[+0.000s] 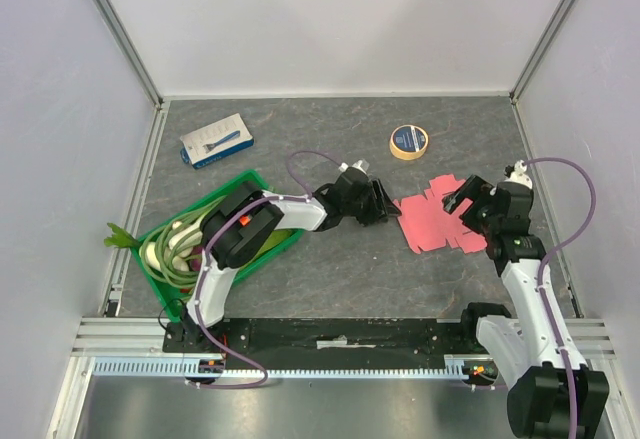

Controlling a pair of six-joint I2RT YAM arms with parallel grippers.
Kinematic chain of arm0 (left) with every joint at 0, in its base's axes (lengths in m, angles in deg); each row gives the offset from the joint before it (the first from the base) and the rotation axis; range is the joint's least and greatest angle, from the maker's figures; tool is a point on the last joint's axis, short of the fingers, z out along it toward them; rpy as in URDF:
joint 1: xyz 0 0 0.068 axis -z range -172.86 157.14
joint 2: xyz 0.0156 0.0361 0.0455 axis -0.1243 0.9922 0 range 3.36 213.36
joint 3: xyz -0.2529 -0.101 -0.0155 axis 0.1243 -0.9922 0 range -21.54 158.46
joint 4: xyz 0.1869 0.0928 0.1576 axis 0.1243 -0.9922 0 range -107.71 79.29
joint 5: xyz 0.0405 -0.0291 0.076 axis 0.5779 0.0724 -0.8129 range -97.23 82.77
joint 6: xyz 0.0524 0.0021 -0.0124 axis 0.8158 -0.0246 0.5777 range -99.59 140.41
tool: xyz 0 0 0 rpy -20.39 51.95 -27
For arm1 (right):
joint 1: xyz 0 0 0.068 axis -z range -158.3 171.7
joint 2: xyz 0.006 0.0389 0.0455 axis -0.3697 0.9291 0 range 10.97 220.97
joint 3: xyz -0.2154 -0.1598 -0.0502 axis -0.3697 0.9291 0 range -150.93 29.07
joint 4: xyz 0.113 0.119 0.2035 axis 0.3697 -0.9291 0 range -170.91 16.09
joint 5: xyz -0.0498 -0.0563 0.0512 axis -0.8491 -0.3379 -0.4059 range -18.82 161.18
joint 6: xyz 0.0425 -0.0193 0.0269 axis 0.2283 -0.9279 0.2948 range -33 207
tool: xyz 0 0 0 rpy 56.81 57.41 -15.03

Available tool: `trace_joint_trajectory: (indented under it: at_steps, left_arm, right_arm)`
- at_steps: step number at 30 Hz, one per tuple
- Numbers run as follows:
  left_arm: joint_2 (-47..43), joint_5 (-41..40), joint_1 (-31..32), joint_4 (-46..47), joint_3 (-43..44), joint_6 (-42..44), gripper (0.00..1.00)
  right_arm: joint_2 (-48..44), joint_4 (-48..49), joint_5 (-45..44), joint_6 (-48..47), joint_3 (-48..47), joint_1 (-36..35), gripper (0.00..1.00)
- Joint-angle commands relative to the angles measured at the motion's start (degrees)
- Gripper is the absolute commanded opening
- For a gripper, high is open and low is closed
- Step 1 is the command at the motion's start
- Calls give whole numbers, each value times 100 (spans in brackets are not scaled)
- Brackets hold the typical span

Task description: Fold the paper box

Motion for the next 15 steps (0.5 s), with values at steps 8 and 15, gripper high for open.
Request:
trace_joint_trajectory:
  at_steps: [8, 15]
  left_arm:
    - [515, -687, 275, 768, 314, -1250, 55]
    - [744, -810, 345, 1172, 298, -1505, 38]
  right_arm:
    - [-77, -227, -45, -185, -484, -16, 98]
    - [19, -227, 375, -377, -703, -16, 98]
